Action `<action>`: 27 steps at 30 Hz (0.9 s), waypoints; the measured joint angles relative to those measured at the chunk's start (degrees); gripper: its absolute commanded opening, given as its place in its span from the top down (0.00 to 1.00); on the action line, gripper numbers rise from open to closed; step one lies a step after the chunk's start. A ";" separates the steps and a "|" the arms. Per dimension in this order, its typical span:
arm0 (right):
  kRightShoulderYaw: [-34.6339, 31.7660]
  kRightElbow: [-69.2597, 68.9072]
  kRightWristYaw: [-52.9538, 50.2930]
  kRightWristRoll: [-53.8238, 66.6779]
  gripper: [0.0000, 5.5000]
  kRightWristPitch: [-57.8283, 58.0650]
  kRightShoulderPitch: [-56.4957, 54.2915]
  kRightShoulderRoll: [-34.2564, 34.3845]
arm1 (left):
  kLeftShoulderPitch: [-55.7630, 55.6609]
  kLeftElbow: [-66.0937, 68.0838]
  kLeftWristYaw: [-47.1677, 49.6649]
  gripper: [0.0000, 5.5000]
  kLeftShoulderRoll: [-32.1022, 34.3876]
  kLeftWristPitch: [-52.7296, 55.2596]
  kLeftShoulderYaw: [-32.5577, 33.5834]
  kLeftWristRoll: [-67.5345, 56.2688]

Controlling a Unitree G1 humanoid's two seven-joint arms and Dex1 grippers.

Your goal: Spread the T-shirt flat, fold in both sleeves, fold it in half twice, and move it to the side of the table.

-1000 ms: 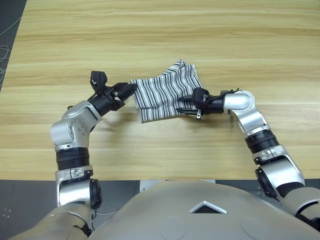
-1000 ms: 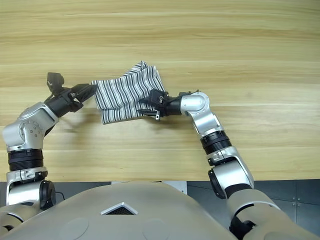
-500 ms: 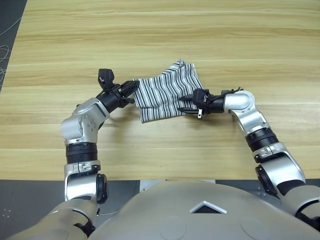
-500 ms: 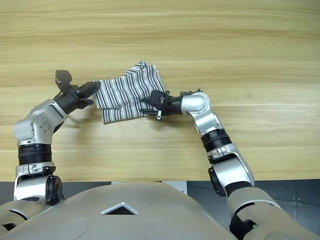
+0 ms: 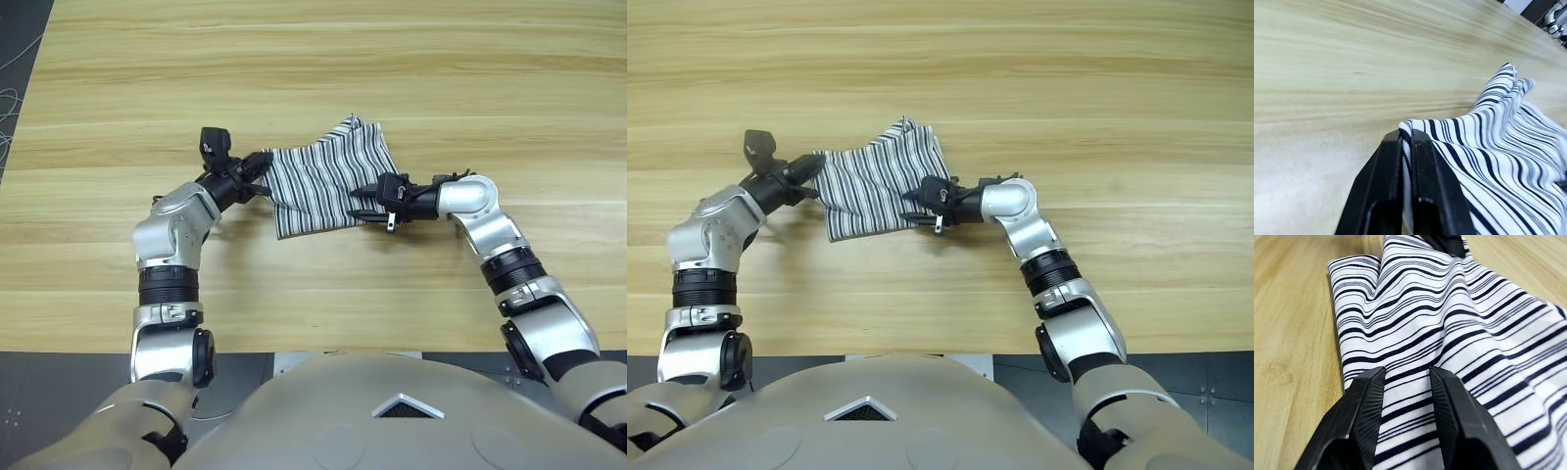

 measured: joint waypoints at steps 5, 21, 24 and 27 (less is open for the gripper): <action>0.25 0.09 0.13 0.01 0.69 0.03 -0.21 -0.15 | -2.97 5.00 -0.30 0.98 -1.54 -4.47 -1.40 2.38; -2.40 -3.87 1.70 4.05 0.69 10.54 -1.10 0.06 | -4.09 6.43 -3.58 0.86 -1.37 -7.52 -1.33 3.62; -3.18 -5.27 1.71 5.00 0.69 12.59 -1.92 0.23 | -4.09 6.35 -3.53 0.78 -1.37 -8.23 -1.01 3.57; -3.64 -5.86 1.71 5.25 0.69 13.78 -2.44 0.25 | -4.09 6.07 -3.53 0.74 -1.37 -8.23 -1.00 3.51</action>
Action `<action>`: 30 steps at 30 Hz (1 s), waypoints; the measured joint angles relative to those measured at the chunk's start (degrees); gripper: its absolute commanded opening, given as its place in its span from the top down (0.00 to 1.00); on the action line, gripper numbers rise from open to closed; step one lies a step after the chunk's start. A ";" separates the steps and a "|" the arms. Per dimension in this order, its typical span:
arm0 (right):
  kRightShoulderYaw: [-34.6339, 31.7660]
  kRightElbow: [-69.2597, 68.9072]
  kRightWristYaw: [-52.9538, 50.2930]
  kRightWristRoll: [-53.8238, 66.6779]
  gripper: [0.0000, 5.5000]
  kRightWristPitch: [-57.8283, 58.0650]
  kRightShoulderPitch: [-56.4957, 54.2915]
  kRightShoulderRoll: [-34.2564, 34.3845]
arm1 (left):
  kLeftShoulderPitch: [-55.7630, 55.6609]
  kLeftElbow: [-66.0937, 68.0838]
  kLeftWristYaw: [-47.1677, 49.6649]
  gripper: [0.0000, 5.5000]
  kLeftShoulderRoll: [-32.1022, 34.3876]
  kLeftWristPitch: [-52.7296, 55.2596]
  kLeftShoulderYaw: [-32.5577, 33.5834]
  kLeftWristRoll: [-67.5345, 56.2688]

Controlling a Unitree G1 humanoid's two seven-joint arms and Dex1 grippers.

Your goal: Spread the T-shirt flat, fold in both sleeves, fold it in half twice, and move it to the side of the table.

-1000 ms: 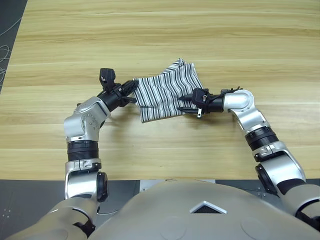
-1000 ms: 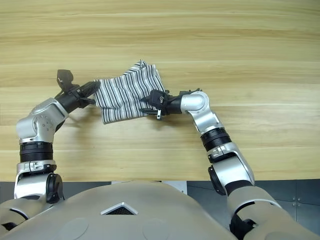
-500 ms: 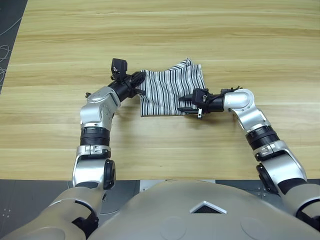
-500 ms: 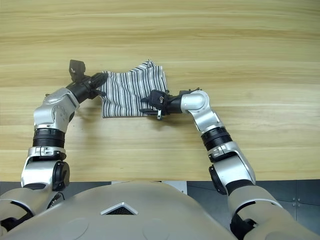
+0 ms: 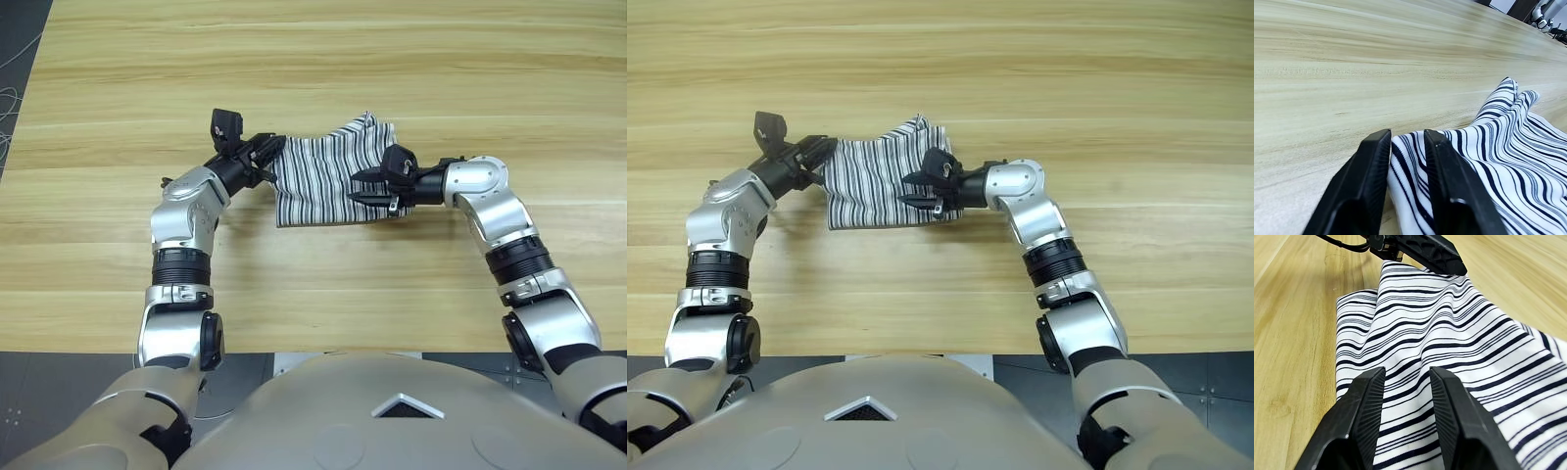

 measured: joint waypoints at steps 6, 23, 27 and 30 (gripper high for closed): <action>-2.01 -1.36 -0.13 2.59 0.69 3.84 -0.98 0.73 | -0.07 -1.67 2.99 0.74 -0.22 -1.27 2.82 -0.78; 1.67 18.81 -15.19 -4.18 0.69 -0.14 -7.25 14.79 | -2.88 -5.63 10.54 0.74 0.89 -6.38 8.56 -0.79; -2.38 33.64 -26.99 -4.82 0.69 -4.46 -14.90 17.22 | -0.96 -9.14 10.61 0.74 0.76 -5.04 8.62 -1.34; -6.76 41.69 -33.64 -4.72 0.69 -5.99 -19.37 14.29 | 0.32 -12.37 10.68 0.74 0.65 -4.43 8.73 -2.35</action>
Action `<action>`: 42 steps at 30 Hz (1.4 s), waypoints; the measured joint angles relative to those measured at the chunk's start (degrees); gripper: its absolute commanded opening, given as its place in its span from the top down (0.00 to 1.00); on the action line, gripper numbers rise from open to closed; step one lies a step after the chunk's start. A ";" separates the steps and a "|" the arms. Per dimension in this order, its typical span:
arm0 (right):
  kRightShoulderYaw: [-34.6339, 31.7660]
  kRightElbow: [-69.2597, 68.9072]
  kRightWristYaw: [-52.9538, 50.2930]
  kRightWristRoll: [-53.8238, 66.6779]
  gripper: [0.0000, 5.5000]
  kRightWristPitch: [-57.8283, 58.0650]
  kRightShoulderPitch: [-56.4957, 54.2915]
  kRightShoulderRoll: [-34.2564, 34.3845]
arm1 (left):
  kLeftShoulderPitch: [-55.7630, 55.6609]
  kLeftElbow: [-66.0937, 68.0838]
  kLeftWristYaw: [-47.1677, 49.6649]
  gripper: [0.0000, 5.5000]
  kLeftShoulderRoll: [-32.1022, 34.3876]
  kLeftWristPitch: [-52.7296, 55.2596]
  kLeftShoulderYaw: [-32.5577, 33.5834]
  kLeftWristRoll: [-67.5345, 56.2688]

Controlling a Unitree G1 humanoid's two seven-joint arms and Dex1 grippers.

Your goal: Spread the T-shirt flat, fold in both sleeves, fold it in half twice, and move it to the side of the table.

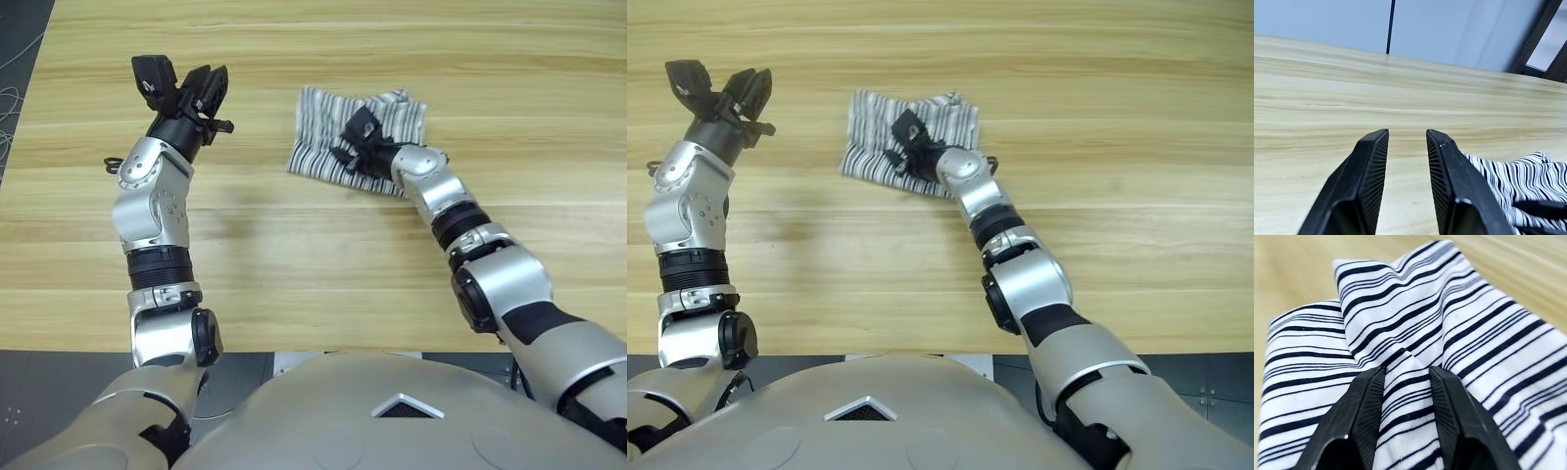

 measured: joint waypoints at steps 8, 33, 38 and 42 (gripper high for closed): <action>-14.89 9.18 -14.17 3.88 0.69 0.06 -0.11 -18.96 | 1.59 -3.80 0.16 0.74 0.06 1.82 0.98 -1.09; -18.72 -71.35 -1.67 24.06 0.69 -17.12 61.08 -6.21 | 39.33 -31.59 9.41 0.74 -13.09 -28.73 -14.31 16.47; -16.84 -77.48 -7.26 17.90 0.69 -16.69 72.17 -2.92 | 52.47 -27.22 15.55 0.74 -16.43 -43.89 -17.45 23.56; -13.99 -75.23 -8.66 9.49 0.69 -21.16 76.26 -2.77 | 53.50 -24.40 18.19 0.74 -16.57 -48.02 -17.08 25.53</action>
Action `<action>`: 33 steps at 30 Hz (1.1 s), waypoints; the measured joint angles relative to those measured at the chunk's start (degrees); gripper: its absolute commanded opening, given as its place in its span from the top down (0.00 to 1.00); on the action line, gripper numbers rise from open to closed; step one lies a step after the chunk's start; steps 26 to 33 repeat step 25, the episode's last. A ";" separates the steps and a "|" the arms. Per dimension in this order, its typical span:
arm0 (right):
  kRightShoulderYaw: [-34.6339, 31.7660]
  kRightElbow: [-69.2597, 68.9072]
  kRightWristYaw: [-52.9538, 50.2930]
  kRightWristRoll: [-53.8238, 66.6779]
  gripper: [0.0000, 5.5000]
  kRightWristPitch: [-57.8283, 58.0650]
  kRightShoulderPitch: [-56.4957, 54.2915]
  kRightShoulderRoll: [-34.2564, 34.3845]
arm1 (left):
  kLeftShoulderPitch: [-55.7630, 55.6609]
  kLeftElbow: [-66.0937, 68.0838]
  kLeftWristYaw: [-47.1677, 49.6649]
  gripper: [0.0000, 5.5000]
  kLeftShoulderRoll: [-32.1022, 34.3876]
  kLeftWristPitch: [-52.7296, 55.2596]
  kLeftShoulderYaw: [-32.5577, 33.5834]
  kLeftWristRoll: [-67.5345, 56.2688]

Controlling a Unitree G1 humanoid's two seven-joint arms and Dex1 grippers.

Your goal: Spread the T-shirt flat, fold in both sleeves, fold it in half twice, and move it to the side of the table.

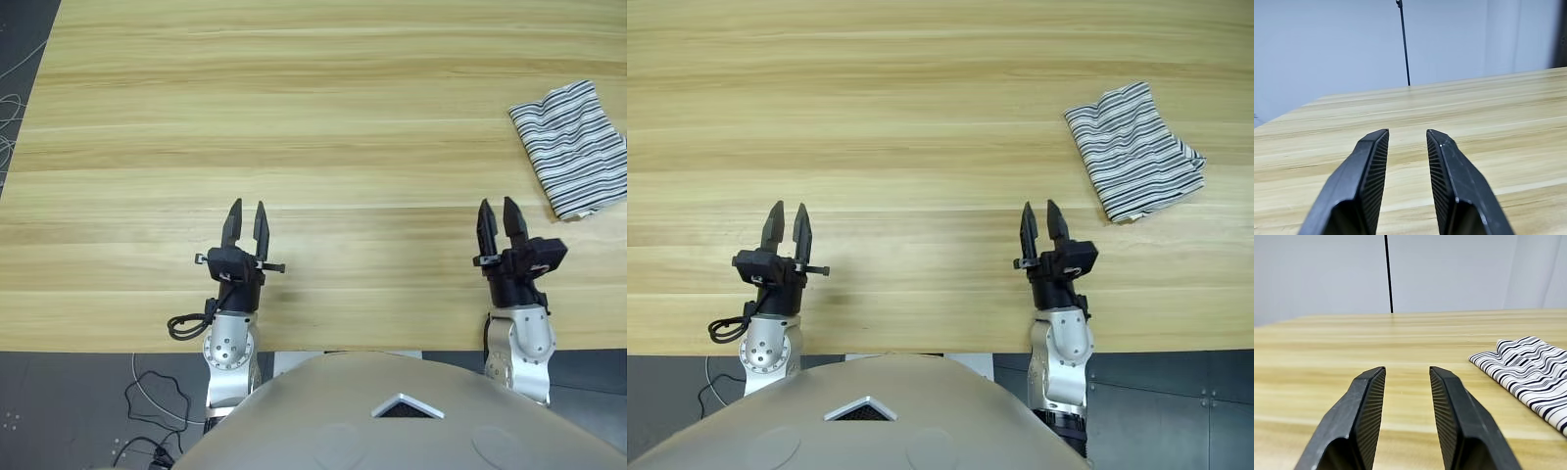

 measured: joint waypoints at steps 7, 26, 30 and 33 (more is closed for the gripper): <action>1.41 4.40 -1.90 -5.54 0.69 -4.12 0.53 -0.55 | 0.16 4.49 1.02 0.74 0.56 -1.52 -0.25 0.81; -0.76 7.84 -2.82 -3.94 0.69 -5.51 -4.28 -1.81 | -0.36 7.64 0.38 0.74 2.76 -2.53 -3.73 0.96; -0.76 7.84 -2.82 -3.94 0.69 -5.51 -4.28 -1.81 | -0.36 7.64 0.38 0.74 2.76 -2.53 -3.73 0.96; -0.76 7.84 -2.82 -3.94 0.69 -5.51 -4.28 -1.81 | -0.36 7.64 0.38 0.74 2.76 -2.53 -3.73 0.96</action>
